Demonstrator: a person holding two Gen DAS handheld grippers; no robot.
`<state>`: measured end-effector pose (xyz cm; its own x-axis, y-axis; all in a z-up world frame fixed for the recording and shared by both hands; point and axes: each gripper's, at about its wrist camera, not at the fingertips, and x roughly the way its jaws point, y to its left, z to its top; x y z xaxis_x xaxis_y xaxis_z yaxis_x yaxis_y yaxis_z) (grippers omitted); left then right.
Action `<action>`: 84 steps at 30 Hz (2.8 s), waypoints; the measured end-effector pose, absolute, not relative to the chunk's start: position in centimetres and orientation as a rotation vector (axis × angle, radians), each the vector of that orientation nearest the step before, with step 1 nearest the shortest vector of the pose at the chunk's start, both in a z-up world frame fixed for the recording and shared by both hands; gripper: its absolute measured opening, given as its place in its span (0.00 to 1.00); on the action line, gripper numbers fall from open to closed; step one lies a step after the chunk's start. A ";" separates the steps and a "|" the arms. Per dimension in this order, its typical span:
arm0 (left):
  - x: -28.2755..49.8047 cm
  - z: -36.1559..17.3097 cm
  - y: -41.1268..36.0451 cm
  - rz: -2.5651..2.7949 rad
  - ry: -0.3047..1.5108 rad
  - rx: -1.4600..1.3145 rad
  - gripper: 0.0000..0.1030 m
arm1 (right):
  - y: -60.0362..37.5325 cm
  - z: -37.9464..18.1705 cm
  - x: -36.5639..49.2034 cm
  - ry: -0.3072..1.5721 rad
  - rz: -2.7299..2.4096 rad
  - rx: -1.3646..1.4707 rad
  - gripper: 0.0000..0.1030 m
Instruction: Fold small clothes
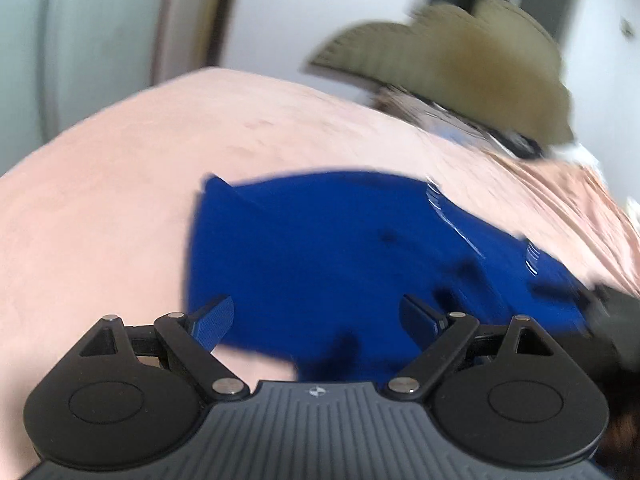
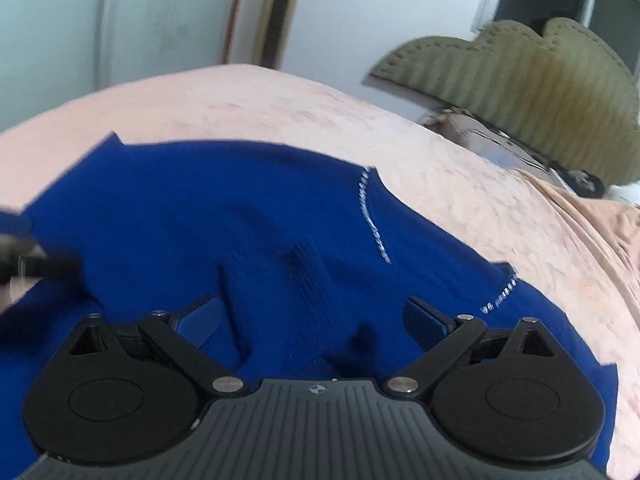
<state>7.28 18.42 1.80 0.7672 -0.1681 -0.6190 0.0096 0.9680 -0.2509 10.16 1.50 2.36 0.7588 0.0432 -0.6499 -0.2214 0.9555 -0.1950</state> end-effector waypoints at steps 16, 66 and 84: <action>10.0 -0.5 15.7 -0.032 0.757 0.058 0.93 | -12.3 3.6 3.4 0.546 -0.205 0.384 0.97; 13.2 2.1 8.8 -0.039 0.708 0.075 0.93 | -28.0 1.7 8.4 0.660 -0.176 0.505 0.08; 12.5 1.5 8.4 -0.042 0.744 0.085 0.93 | -23.8 1.6 8.4 0.716 -0.240 0.211 0.52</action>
<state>12.49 8.36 1.50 0.7349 -0.0081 -0.6781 0.0682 0.9957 0.0621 8.37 -23.78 1.56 0.7292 -0.1439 -0.6690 0.2876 0.9515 0.1089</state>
